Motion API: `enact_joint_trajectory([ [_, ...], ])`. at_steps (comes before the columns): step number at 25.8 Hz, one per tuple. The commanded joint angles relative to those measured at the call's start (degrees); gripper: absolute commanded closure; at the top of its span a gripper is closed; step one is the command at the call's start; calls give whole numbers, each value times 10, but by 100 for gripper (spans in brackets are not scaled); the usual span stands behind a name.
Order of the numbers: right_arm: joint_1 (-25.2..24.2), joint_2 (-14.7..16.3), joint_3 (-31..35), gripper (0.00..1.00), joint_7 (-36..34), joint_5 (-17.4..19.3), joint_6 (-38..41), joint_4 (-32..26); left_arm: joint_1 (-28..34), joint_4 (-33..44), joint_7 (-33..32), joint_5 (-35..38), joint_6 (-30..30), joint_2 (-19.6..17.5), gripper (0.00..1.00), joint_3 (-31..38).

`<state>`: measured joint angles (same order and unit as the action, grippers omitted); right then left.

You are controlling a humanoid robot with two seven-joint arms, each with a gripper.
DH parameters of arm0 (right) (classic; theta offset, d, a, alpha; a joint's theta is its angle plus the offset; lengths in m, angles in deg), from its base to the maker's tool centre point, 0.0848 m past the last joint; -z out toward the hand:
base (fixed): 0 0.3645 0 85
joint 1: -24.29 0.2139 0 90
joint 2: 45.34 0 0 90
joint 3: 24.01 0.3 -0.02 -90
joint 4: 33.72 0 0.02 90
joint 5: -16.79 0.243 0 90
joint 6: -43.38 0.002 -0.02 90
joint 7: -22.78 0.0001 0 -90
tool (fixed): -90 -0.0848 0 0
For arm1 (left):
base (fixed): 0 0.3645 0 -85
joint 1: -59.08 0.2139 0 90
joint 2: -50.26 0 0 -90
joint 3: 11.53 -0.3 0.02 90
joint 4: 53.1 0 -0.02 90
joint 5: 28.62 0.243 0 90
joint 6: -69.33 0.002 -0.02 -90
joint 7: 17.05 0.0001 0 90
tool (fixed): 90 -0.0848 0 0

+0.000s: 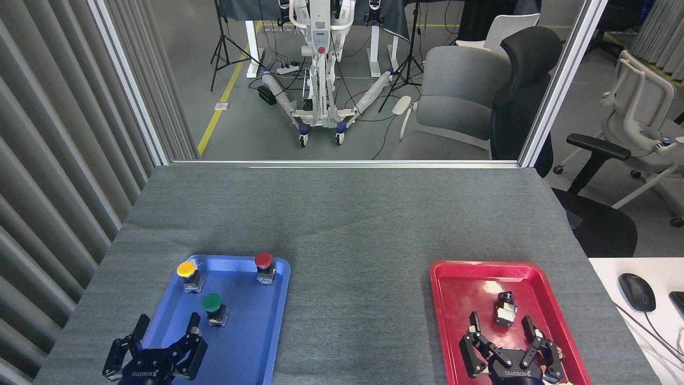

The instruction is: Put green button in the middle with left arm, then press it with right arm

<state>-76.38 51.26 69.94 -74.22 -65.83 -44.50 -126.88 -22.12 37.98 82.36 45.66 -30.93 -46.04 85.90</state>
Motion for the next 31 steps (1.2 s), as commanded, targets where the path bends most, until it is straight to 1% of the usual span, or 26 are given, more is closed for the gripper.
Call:
enact_joint_trajectory([
  [1, 0, 0, 0, 0, 0, 0, -1, 0, 1, 2, 2, 0, -8, 1, 1, 0],
  [5, -1, 0, 0, 0, 0, -1, 0, 0, 3, 19, -8, 7, 23, 1, 1, 0],
  [7, -1, 0, 0, 0, 0, -1, 0, 0, 6, 32, -4, 7, 16, -2, 1, 0],
  [10, -1, 0, 0, 0, 0, -1, 0, 0, 2, 29, 0, 7, 0, -2, 1, 0],
  [21, -1, 0, 0, 0, 0, -1, 0, 0, 0, 3, 3, 5, 0, 1, 1, 0],
  [31, 1, 3, 1, 0, -1, -1, 0, 0, 0, -3, 7, 5, 0, 1, 1, 0],
])
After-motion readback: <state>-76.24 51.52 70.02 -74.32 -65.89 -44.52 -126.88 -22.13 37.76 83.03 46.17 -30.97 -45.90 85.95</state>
